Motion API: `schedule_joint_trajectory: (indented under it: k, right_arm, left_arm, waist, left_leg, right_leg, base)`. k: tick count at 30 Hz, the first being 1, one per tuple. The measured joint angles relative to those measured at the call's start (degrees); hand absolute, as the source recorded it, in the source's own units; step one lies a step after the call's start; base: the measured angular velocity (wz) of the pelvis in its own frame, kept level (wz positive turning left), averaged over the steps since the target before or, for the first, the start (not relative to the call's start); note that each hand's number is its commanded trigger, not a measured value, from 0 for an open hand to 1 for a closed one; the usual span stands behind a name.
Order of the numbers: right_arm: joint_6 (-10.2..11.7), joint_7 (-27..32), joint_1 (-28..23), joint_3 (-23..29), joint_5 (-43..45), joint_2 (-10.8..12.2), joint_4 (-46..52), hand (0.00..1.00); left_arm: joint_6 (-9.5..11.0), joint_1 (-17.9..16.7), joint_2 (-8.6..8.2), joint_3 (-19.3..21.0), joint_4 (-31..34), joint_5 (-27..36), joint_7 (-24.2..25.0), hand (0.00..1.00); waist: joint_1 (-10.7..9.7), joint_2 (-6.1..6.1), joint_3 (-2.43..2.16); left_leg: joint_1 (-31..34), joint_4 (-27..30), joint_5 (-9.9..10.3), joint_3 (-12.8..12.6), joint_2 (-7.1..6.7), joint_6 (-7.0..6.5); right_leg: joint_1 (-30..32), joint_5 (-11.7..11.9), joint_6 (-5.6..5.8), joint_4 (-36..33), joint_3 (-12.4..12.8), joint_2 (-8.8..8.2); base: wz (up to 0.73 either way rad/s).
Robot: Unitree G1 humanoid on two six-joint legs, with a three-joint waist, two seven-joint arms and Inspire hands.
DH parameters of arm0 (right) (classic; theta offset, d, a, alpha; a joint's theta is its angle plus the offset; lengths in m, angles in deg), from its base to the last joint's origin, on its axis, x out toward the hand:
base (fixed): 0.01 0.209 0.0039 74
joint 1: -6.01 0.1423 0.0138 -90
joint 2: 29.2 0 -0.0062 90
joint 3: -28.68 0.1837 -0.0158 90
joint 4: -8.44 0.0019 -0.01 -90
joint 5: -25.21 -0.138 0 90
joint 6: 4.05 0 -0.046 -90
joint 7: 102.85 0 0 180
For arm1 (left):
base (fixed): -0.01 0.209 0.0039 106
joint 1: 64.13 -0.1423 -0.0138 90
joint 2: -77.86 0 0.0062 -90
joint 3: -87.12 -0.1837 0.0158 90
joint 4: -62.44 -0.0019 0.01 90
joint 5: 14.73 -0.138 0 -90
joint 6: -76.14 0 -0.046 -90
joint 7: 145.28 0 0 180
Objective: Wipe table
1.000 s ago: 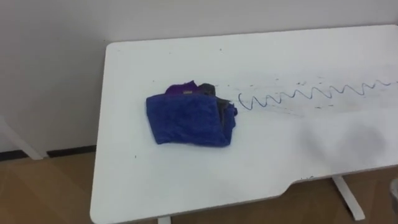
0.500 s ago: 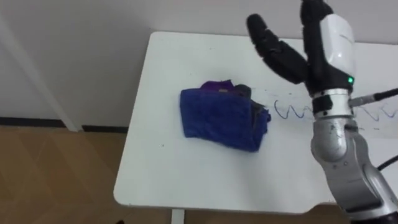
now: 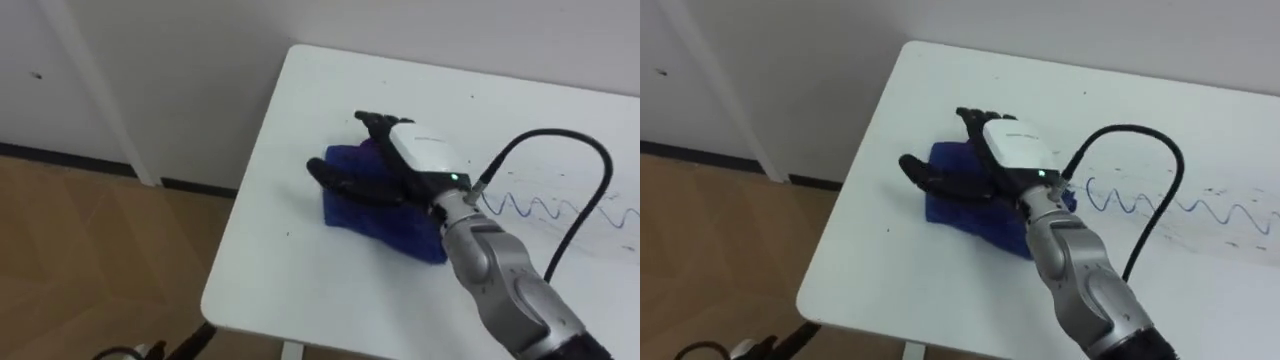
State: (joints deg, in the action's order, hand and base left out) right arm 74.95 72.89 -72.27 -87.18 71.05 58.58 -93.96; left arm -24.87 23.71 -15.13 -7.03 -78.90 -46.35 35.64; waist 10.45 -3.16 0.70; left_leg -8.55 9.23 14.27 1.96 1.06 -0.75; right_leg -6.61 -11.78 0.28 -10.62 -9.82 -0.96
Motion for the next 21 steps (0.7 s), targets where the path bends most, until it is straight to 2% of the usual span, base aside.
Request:
schedule_joint_trajectory:
  k: [2,3,4,5,6,7,8,9,10,11,12,15,16,17,18,21]
  right_arm:
    - [-0.2,-0.7,-0.2,0.0,1.3,0.0,-0.6,0.0]
    - [0.0,-0.8,-0.1,0.1,2.0,0.0,-0.8,0.0]
    - [0.3,-0.7,-0.1,0.2,2.1,0.2,-1.3,0.0]
    - [1.6,-0.3,1.0,0.2,2.9,1.3,-2.9,0.0]
    - [2.5,-0.2,2.0,0.0,3.5,1.9,-3.5,0.0]
    - [2.8,0.1,2.0,0.0,3.6,1.9,-4.5,0.0]
    - [2.7,1.7,1.8,0.1,3.6,2.0,-7.5,0.0]
    - [2.1,2.3,1.9,0.7,3.7,2.2,-9.5,0.0]
    - [1.6,2.4,1.9,1.0,3.8,2.2,-10.4,0.0]
    - [1.2,2.7,1.7,1.3,4.2,2.5,-12.6,0.0]
    - [1.1,2.9,2.1,1.4,5.0,2.4,-14.6,0.0]
    - [0.9,2.9,2.6,1.6,7.3,2.4,-18.5,0.0]
    - [0.9,2.9,2.7,1.8,7.8,2.5,-19.0,0.25]
    - [0.9,3.0,2.9,2.4,8.3,2.5,-19.9,0.91]
    - [0.6,3.1,3.1,2.5,8.3,2.5,-20.5,1.0]
    - [-0.4,3.4,2.4,4.3,8.8,2.8,-20.5,1.0]
  left_arm:
    - [-0.7,-0.8,0.0,0.1,1.1,-0.7,0.8,0.0]
    - [-1.3,-1.0,-0.14,0.0,2.0,-0.6,1.4,0.0]
    - [-1.4,-1.0,-0.12,0.0,2.4,-0.5,1.6,0.0]
    - [-1.4,-0.8,0.71,0.9,2.8,-0.5,1.9,0.0]
    - [-1.7,-0.3,1.19,2.0,2.2,-0.4,2.0,0.0]
    - [-1.7,0.0,0.58,1.9,1.0,-0.4,1.8,0.0]
    - [-1.9,0.1,-0.39,1.1,-0.8,-0.4,1.9,0.0]
    - [-1.7,0.4,-1.01,0.5,-0.9,-0.3,1.9,0.0]
    - [-1.7,0.7,-1.07,-0.1,-0.9,-0.2,1.9,0.0]
    - [-2.0,1.0,-0.8,-0.6,-0.9,-0.3,1.9,0.0]
    - [-3.0,1.1,-0.78,-0.6,-0.9,-0.3,1.9,0.0]
    - [-4.1,0.6,-0.83,-0.6,-1.2,-0.3,2.0,0.0]
    - [-4.1,0.6,-0.9,-0.6,-1.2,-0.3,2.0,0.0]
    - [-4.0,0.6,-1.0,-0.6,-1.1,-0.3,2.0,0.0]
    - [-4.0,0.7,-0.99,-0.6,-1.0,-0.3,2.0,0.0]
    - [-4.1,0.6,-1.0,-0.5,-1.0,-0.3,2.0,0.0]
  waist:
    - [-1.1,0.18,0.19]
    - [-1.7,0.75,0.4]
    - [-1.4,1.5,0.58]
    - [-1.0,1.07,0.34]
    - [-1.4,0.06,0.21]
    - [-2.4,0.5,0.09]
    - [-3.8,0.91,-0.12]
    - [-4.2,0.73,-0.02]
    - [-4.2,0.6,-0.07]
    - [-4.0,-0.01,-0.6]
    - [-3.7,-0.6,-0.94]
    - [-2.8,-0.72,-0.97]
    - [-2.7,-0.64,-0.94]
    - [-2.6,-0.37,-0.81]
    - [-2.5,-0.24,-0.72]
    - [-2.4,0.09,-0.71]
  left_leg:
    - [-0.2,0.0,0.0,0.1,0.16,0.0]
    - [-1.0,-0.3,-0.1,2.5,0.93,-0.1]
    - [-1.2,-0.4,-0.1,5.1,1.74,-0.07]
    - [-0.8,-0.3,-0.1,8.1,3.0,-0.02]
    - [0.1,0.6,0.6,7.9,3.19,1.33]
    - [0.0,1.2,1.4,7.1,3.82,2.75]
    - [-0.2,1.1,1.8,3.9,4.26,3.94]
    - [0.2,-0.7,1.4,1.9,4.23,3.99]
    - [0.9,-1.8,0.5,1.2,4.38,3.93]
    - [1.1,-1.1,-0.9,-0.4,4.03,1.98]
    - [0.5,-0.8,-1.0,-0.4,3.57,1.87]
    - [-1.0,-0.7,-1.0,-0.4,2.34,1.74]
    - [-1.1,-0.7,-1.0,-0.4,2.11,1.65]
    - [-1.1,-0.6,-1.0,-0.4,1.73,1.22]
    - [-1.0,-0.6,-1.1,-0.5,1.23,0.79]
    - [-0.7,-0.5,-0.9,-0.6,0.73,0.18]
  right_leg:
    - [-0.2,0.0,0.0,-0.6,-0.1,-0.03]
    - [2.0,-0.3,-0.03,-4.6,-1.0,0.36]
    - [3.9,-1.6,-0.21,-6.4,-1.1,1.24]
    - [7.5,-0.8,-2.31,-2.1,0.8,4.55]
    - [9.9,9.1,-5.34,3.9,-0.1,5.51]
    - [9.2,8.9,-5.82,3.0,-2.4,5.44]
    - [7.6,8.8,-5.78,2.6,-2.1,5.23]
    - [6.3,8.8,-5.75,2.6,-0.5,4.84]
    - [5.9,8.6,-5.44,2.6,0.3,4.75]
    - [5.3,7.9,-4.32,2.8,0.6,4.27]
    - [4.5,7.7,-3.85,3.0,0.2,4.02]
    - [2.6,7.3,-3.25,3.0,-1.2,3.42]
    - [2.4,7.1,-3.02,3.0,-1.2,2.98]
    - [2.3,7.0,-2.76,2.9,-1.2,2.87]
    - [2.3,6.7,-2.49,2.9,-1.2,2.4]
    - [2.5,6.4,-2.2,2.1,-1.5,1.84]
  base:
    - [0.13]
    - [0.0]
    - [-0.41]
    - [-0.53]
    - [-0.28]
    - [0.34]
    - [0.72]
    - [0.66]
    - [0.47]
    - [0.31]
    - [0.23]
    - [0.08]
    - [0.07]
    - [0.06]
    - [0.06]
    - [0.08]
